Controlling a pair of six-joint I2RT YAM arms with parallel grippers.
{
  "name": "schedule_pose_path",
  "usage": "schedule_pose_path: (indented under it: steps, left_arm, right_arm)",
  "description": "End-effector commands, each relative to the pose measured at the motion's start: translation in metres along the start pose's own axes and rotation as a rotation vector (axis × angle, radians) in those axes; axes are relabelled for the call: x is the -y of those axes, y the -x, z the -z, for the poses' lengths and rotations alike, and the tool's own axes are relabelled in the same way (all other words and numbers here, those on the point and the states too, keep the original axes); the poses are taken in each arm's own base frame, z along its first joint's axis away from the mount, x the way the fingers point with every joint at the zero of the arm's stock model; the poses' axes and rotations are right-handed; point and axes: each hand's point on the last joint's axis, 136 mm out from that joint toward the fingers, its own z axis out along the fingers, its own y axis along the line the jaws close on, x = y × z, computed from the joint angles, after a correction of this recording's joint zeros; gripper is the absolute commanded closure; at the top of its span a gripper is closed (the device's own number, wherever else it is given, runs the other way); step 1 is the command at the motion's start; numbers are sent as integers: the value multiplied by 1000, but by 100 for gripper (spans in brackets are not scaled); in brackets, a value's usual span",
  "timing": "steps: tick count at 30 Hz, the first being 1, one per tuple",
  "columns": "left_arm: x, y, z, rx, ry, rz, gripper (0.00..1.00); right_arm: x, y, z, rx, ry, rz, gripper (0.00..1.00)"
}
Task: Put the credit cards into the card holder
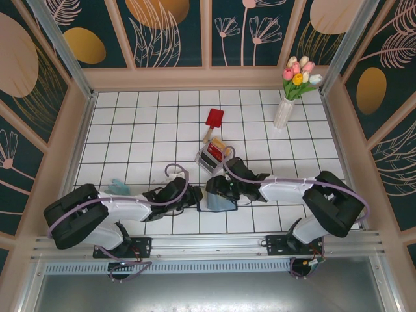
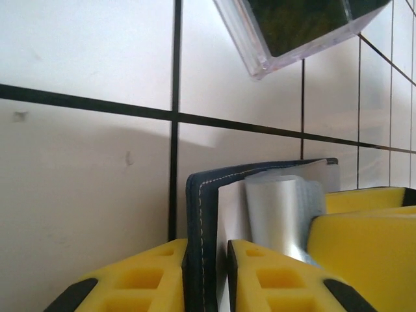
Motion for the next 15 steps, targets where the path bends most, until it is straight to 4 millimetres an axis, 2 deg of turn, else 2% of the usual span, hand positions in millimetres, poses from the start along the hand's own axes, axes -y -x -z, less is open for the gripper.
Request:
schedule_pose_path:
  steps: [1,3,7,15]
  left_arm:
    - [-11,4,6,34,33,19,79]
    - [-12,3,5,29,44,12,83]
    - [-9,1,-1,15,41,4,99]
    - [-12,-1,-11,1,57,21,100]
  right_arm:
    - [-2,-3,-2,-15,-25,35,40]
    - [-6,-2,-1,-9,-13,39,39]
    - [-16,0,4,9,35,33,38]
    - [-9,2,18,56,53,10,38]
